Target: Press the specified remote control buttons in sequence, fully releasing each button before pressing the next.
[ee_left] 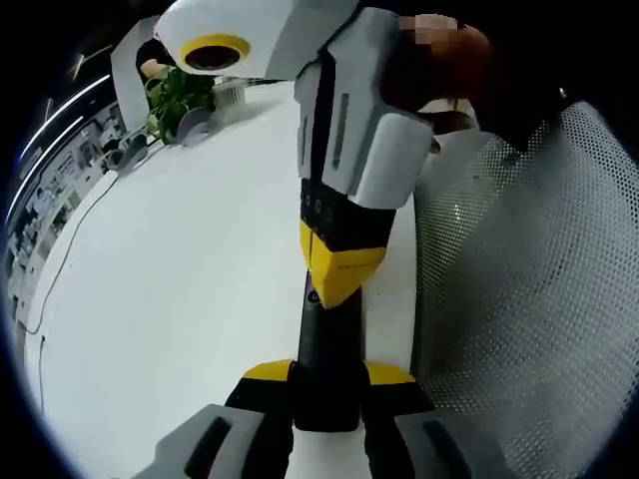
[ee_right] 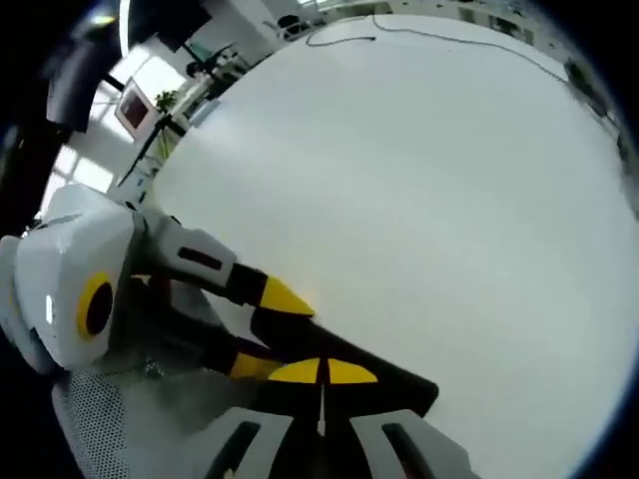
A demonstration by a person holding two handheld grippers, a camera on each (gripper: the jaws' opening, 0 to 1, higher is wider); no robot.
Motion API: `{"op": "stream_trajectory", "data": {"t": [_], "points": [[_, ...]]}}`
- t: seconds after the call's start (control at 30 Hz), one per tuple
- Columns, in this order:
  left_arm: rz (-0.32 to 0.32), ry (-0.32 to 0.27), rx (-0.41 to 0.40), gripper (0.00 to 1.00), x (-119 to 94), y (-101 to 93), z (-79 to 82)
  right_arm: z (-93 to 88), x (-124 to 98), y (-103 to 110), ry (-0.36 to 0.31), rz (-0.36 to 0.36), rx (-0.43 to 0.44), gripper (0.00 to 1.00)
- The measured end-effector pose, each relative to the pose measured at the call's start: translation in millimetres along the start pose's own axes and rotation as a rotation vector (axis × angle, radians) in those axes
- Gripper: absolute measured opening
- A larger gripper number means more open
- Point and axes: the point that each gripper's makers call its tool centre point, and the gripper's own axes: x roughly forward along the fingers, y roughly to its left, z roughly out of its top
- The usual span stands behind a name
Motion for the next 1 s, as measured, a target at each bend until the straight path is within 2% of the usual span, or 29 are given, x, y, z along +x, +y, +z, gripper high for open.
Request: {"op": "stream_trajectory", "data": {"t": [0.1,0.4,0.57,0.63,0.8,0.87,0.9,1.0], "points": [[-0.001,-0.004,-0.002,0.25,0,-0.2,0.1,5.6,-3,4,-0.032,0.020,-0.004,0.00],[-0.002,-0.011,-0.008,0.25,0,0.1,-0.2,-0.2,8,-6,0.001,-0.001,0.015,0.00],[-0.003,-0.011,-0.007,0.25,0,0.1,-0.6,-0.8,9,8,0.000,0.085,0.069,0.00],[-0.004,-0.011,-0.006,0.25,0,0.1,-0.6,-0.3,10,9,-0.001,0.092,0.070,0.00],[-0.004,-0.010,-0.005,0.25,0,0.0,-0.4,-5.0,14,10,0.023,0.087,0.061,0.00],[-0.004,-0.010,-0.005,0.25,0,0.2,-0.5,-9.7,16,5,0.046,0.054,0.037,0.00],[-0.004,-0.010,-0.005,0.25,0,0.3,-0.5,-6.5,15,7,0.028,0.066,0.041,0.00],[-0.004,-0.010,-0.004,0.25,0,0.2,-0.6,-7.0,15,6,0.031,0.064,0.040,0.00]]}}
